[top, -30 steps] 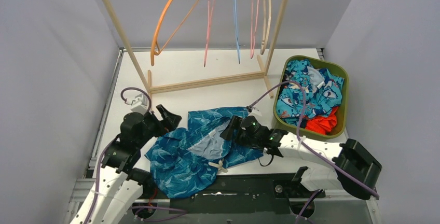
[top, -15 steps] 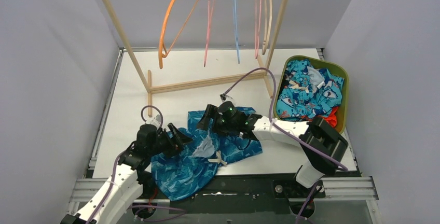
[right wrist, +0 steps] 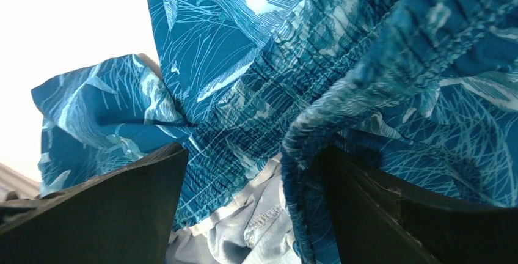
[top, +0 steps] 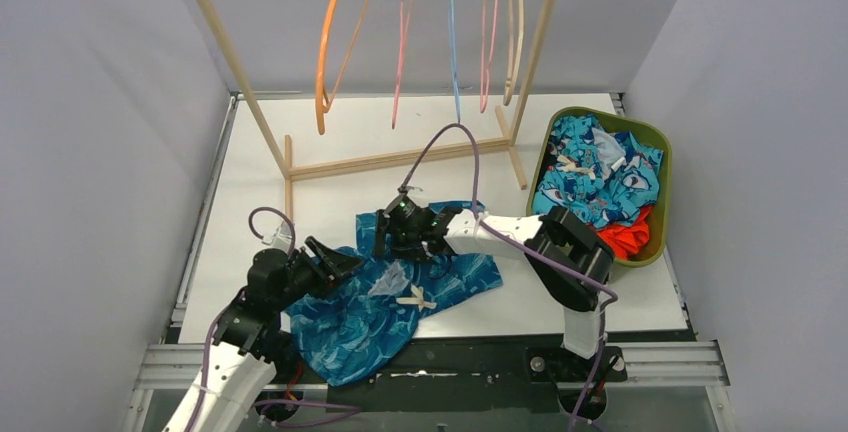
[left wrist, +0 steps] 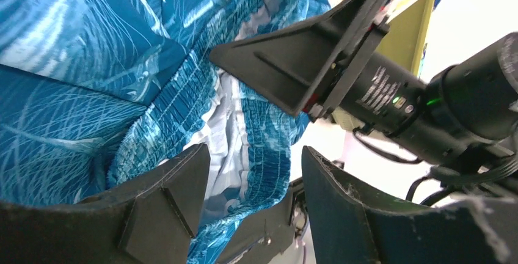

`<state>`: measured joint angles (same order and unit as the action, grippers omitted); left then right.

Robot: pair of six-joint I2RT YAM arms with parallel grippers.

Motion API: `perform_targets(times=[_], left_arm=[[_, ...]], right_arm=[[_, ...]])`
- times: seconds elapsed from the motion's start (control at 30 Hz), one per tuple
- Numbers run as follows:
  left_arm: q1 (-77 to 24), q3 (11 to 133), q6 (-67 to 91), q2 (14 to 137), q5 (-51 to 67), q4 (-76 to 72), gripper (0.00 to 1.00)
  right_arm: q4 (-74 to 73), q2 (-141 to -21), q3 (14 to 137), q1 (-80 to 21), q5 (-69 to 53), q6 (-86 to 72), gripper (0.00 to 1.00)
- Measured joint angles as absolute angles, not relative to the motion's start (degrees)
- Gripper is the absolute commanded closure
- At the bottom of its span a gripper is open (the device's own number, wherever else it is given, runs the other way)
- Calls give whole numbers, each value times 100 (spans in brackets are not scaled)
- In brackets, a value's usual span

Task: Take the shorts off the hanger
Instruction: Pick up the shorts at the center of the board.

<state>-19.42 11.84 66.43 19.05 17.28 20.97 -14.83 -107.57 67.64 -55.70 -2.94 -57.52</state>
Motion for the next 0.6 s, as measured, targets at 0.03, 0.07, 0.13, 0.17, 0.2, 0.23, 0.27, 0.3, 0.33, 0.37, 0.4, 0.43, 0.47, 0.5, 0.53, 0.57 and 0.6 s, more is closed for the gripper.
perform_targets(times=[0.03, 0.07, 0.13, 0.17, 0.2, 0.23, 0.27, 0.3, 0.33, 0.37, 0.4, 0.43, 0.47, 0.5, 0.53, 0.57, 0.6], left_arm=[[-1942, 1304, 6637, 1868, 1588, 2272, 44], [-1942, 1428, 6615, 1844, 1457, 2421, 43], [-1942, 1793, 6523, 1800, 1157, 2694, 43], [-1942, 1999, 6471, 1791, 1009, 2808, 42], [-1942, 2191, 6403, 1787, 875, 2893, 42], [-1942, 2373, 6342, 1782, 746, 2950, 42], [-1942, 2534, 6263, 1780, 624, 3011, 42], [-1942, 2646, 6211, 1778, 528, 3061, 42], [-1942, 2764, 6134, 1778, 419, 3120, 42], [-1942, 2860, 6066, 1778, 309, 3183, 41], [-1942, 2936, 6001, 1778, 209, 3245, 41], [-1942, 3002, 5927, 1776, 110, 3323, 41], [-1942, 3055, 5865, 1774, 14, 3389, 41], [-1942, 3094, 5811, 1772, -58, 3450, 41], [-1942, 3131, 5756, 1763, -143, 3507, 41], [-1942, 3175, 5693, 1756, -233, 3573, 41], [-1942, 3199, 5647, 1752, -287, 3607, 41]], right_arm=[[-1627, -10818, 6888, -5618, -187, -5704, 17], [-1778, -10881, 7015, -5675, -67, -5647, 16], [-2104, -11054, 7314, -5795, 189, -5564, 12], [-2224, -11135, 7441, -5848, 314, -5529, 11], [-2375, -11236, 7603, -5911, 462, -5474, 11], [-2530, -11340, 7765, -5977, 624, -5419, 9], [-2668, -11439, 7909, -6034, 786, -5360, 8], [-2803, -11537, 8049, -6108, 950, -5304, 7], [-2928, -11629, 8169, -6178, 1118, -5260, 7], [-3035, -11719, 8281, -6248, 1295, -5205, 10], [-3109, -11793, 8357, -6311, 1472, -5157, 18], [-3155, -11848, 8392, -6372, 1649, -5107, 26], [-3170, -11874, 8385, -6416, 1800, -5057, 35], [-3170, -11880, 8331, -6464, 1981, -5013, 44], [-3131, -11856, 8226, -6495, 2128, -5009, 49], [-3035, -11806, 8103, -6504, 2250, -5022, 62], [-2917, -11732, 7948, -6501, 2346, -5054, 73]])
